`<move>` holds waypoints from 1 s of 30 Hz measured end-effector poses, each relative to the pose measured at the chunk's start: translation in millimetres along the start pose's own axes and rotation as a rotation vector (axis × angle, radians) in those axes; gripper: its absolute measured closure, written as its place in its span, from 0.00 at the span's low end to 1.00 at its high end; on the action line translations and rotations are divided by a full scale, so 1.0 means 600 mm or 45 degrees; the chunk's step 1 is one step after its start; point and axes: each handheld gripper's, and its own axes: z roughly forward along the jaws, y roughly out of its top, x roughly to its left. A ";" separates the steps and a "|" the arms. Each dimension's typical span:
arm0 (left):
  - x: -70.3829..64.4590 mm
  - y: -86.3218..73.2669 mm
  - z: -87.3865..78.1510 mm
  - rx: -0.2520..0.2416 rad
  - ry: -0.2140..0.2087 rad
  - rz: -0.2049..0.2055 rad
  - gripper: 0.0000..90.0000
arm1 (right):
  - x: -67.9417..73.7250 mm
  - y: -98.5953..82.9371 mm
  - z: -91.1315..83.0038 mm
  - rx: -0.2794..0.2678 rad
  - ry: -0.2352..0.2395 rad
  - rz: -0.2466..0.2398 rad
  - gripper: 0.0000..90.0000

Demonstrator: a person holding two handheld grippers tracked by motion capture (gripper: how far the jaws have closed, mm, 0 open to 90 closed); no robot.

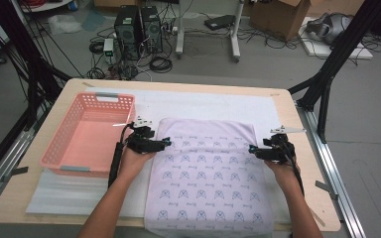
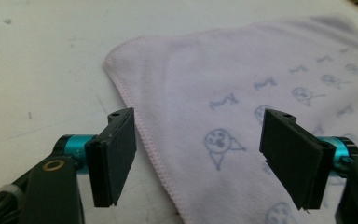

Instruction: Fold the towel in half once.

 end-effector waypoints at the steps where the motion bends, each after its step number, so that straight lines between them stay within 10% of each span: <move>1: 0.001 -0.001 0.002 0.008 0.012 -0.006 0.32 | -0.002 0.002 0.004 0.008 -0.008 -0.004 0.34; 10: -0.004 -0.010 0.028 0.080 0.072 -0.015 0.38 | -0.006 0.002 0.034 0.100 -0.059 0.010 0.35; 14: -0.006 -0.013 0.025 0.096 0.127 0.104 0.50 | -0.002 0.001 0.039 0.126 -0.082 -0.015 0.38; 22: -0.014 -0.014 0.022 0.096 0.113 0.131 0.97 | 0.003 0.002 0.032 0.150 -0.111 -0.034 0.83; 30: -0.004 0.023 0.013 0.019 0.123 -0.080 0.98 | -0.010 0.020 0.025 0.095 -0.042 -0.019 0.97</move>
